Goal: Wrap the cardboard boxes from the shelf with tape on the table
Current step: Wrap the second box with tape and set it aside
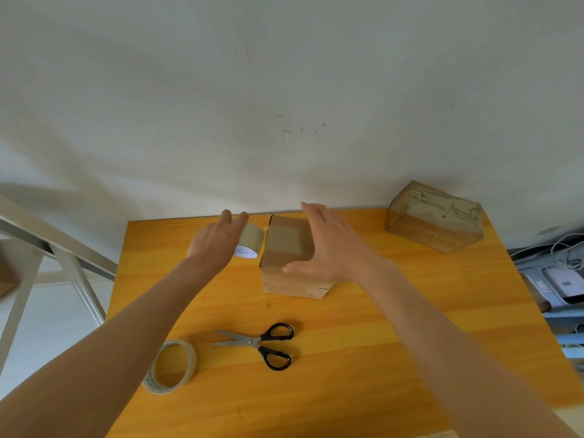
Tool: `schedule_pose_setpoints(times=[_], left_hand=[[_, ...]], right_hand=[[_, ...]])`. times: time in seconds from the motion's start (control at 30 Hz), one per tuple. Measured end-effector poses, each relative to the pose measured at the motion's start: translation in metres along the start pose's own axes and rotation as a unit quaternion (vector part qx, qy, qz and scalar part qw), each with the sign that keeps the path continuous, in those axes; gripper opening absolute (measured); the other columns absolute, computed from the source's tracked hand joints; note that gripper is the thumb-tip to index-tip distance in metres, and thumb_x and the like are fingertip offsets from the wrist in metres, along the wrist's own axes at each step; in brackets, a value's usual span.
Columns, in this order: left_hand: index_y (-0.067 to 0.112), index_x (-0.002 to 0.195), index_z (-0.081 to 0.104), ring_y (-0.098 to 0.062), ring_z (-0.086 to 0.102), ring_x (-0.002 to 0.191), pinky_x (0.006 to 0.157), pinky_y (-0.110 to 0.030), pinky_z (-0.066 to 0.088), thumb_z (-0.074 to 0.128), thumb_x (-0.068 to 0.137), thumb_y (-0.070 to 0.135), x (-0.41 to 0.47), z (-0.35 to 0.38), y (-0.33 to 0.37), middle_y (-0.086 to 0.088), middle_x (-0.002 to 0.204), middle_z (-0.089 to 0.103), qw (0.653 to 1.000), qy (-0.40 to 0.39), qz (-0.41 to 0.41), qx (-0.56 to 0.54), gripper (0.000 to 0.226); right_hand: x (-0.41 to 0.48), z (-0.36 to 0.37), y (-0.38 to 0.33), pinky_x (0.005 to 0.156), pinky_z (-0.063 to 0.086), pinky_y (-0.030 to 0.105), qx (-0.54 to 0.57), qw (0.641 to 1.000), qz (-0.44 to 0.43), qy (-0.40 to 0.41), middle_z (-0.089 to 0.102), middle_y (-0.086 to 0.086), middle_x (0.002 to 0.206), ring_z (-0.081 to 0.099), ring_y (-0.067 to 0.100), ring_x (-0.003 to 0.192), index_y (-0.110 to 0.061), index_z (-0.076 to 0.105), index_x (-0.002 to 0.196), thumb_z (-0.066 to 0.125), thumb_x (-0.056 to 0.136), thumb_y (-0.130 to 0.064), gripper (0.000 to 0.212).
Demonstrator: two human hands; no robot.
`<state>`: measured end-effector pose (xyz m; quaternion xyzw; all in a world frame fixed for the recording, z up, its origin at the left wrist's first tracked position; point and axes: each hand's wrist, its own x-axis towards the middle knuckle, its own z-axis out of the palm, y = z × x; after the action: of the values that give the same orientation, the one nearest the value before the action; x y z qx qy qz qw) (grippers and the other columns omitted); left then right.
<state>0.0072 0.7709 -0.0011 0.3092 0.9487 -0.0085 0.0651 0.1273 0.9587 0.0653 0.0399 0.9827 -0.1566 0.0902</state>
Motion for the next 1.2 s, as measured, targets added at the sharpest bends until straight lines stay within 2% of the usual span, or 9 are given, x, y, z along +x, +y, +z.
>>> schedule_pose_setpoints(times=[0.2,0.33,0.43,0.6,0.7,0.8,0.97,1.13,1.2], left_hand=[[0.023,0.14,0.029,-0.031,0.063,0.084,0.054,-0.032,0.038,0.057,0.084,0.012,-0.007,-0.006,0.001,-0.008,0.121,0.047,0.999,-0.012,0.003,-0.039,0.063],[0.032,0.147,0.016,-0.026,0.06,0.086,0.053,-0.029,0.035,0.054,0.086,0.012,-0.012,-0.009,-0.004,-0.006,0.12,0.046,0.999,0.003,0.005,-0.037,0.075],[0.039,0.149,0.002,-0.021,0.05,0.074,0.046,-0.025,0.028,0.056,0.086,0.014,-0.014,-0.015,-0.01,-0.004,0.113,0.047,0.999,0.033,0.014,-0.036,0.086],[0.038,0.149,0.001,-0.023,0.055,0.069,0.041,-0.023,0.027,0.052,0.085,0.006,-0.017,-0.025,-0.023,-0.006,0.126,0.05,0.994,0.073,0.026,-0.081,0.088],[0.031,0.15,0.009,-0.025,0.052,0.063,0.045,-0.032,0.038,0.045,0.085,0.0,-0.017,-0.027,-0.027,-0.01,0.118,0.054,0.978,0.12,-0.009,-0.169,0.081],[0.022,0.146,0.025,-0.031,0.06,0.076,0.061,-0.041,0.051,0.042,0.088,0.0,-0.019,-0.03,-0.026,-0.011,0.107,0.059,0.93,0.162,-0.074,-0.322,0.064],[0.008,0.108,0.058,-0.035,0.064,0.089,0.073,-0.051,0.054,0.051,0.088,0.009,-0.021,-0.017,-0.018,-0.014,0.095,0.065,0.817,0.066,-0.179,-0.544,0.021],[0.015,0.121,0.052,-0.021,0.06,0.098,0.068,-0.03,0.055,0.055,0.093,0.013,-0.029,-0.007,0.002,-0.002,0.105,0.061,0.804,0.039,-0.146,-0.576,0.027],[0.015,0.116,0.052,-0.018,0.059,0.094,0.069,-0.029,0.053,0.055,0.093,0.013,-0.027,-0.003,0.013,0.003,0.097,0.059,0.835,0.038,-0.121,-0.535,0.024]], right_hand=[[0.04,0.012,-0.049,0.118,0.011,0.05,-0.139,0.986,-0.011,-0.093,0.007,0.012,0.158,0.008,0.028,0.146,-0.004,-0.002,0.151,0.072,0.065,-0.067,0.13],[0.047,0.025,-0.062,0.11,0.03,0.049,-0.202,0.975,0.008,-0.097,0.015,0.019,0.151,0.025,0.035,0.138,0.001,0.003,0.149,0.077,0.072,-0.042,0.115],[0.046,0.026,-0.063,0.103,0.038,0.048,-0.204,0.975,0.01,-0.091,0.023,0.019,0.144,0.036,0.036,0.128,0.002,0.014,0.146,0.081,0.069,-0.04,0.11],[0.045,0.016,-0.065,0.096,0.043,0.043,-0.111,0.993,-0.007,-0.046,0.03,0.015,0.133,0.042,0.032,0.117,-0.004,0.025,0.139,0.082,0.062,-0.052,0.107],[0.045,0.01,-0.065,0.094,0.045,0.037,-0.046,0.999,-0.012,-0.017,0.029,0.012,0.131,0.041,0.029,0.115,-0.006,0.025,0.139,0.084,0.06,-0.049,0.108],[0.042,0.012,-0.062,0.096,0.041,0.033,0.025,1.0,-0.01,0.009,0.024,0.01,0.132,0.038,0.027,0.116,-0.006,0.021,0.142,0.085,0.059,-0.045,0.112],[0.034,0.041,-0.052,0.106,0.038,0.039,0.132,0.991,-0.004,0.013,0.013,-0.003,0.132,0.026,0.024,0.126,-0.011,0.011,0.147,0.085,0.058,-0.039,0.12],[0.023,0.068,-0.034,0.107,0.037,0.036,0.203,0.979,0.028,0.023,0.012,-0.009,0.126,0.018,0.016,0.128,-0.016,0.019,0.142,0.082,0.059,-0.032,0.105],[0.018,0.075,-0.024,0.11,0.032,0.032,0.206,0.978,0.042,0.017,0.011,-0.008,0.129,0.015,0.015,0.13,-0.014,0.016,0.144,0.083,0.059,-0.037,0.111]])
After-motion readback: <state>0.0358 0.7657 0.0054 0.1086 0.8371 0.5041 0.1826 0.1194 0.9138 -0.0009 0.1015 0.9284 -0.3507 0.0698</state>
